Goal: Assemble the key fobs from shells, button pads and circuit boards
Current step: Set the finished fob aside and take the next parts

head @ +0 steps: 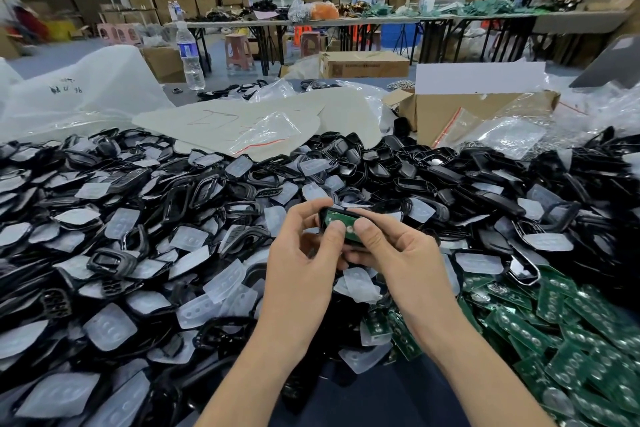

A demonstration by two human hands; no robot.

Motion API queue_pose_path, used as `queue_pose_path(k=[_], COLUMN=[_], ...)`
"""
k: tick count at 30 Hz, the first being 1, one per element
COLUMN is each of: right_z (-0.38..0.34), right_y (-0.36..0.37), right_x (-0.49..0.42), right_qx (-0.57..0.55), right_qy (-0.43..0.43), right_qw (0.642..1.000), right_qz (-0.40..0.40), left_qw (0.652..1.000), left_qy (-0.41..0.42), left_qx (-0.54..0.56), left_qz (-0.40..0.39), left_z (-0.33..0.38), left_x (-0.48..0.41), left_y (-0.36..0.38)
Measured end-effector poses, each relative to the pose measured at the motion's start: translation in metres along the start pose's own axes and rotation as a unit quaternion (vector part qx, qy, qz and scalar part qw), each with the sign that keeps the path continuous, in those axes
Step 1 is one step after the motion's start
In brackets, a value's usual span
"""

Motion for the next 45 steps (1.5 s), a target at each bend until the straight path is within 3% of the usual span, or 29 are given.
queue_pose_path(k=[24, 30, 45], right_z=[0.006, 0.008, 0.013], right_y=[0.002, 0.000, -0.001], right_x=[-0.003, -0.001, -0.003], right_qx=[0.001, -0.014, -0.041], right_qy=[0.007, 0.012, 0.047], right_qw=[0.999, 0.999, 0.996], right_qz=[-0.052, -0.029, -0.057], left_qw=[0.999, 0.999, 0.997], left_qy=[0.004, 0.009, -0.028], left_qx=[0.042, 0.033, 0.066], left_qz=[0.011, 0.002, -0.005], left_z=[-0.003, 0.000, -0.012], left_x=[-0.003, -0.001, -0.003], left_y=[-0.002, -0.001, -0.003])
Point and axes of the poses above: each hand's wrist, its own x-axis away from the middle knuckle, its own y-axis out of the palm, z = x × y, the point moved 9 cm from there along -x, towards the middle knuckle, and after that the axes turned 9 degrees about y, right-handed, at the moved point
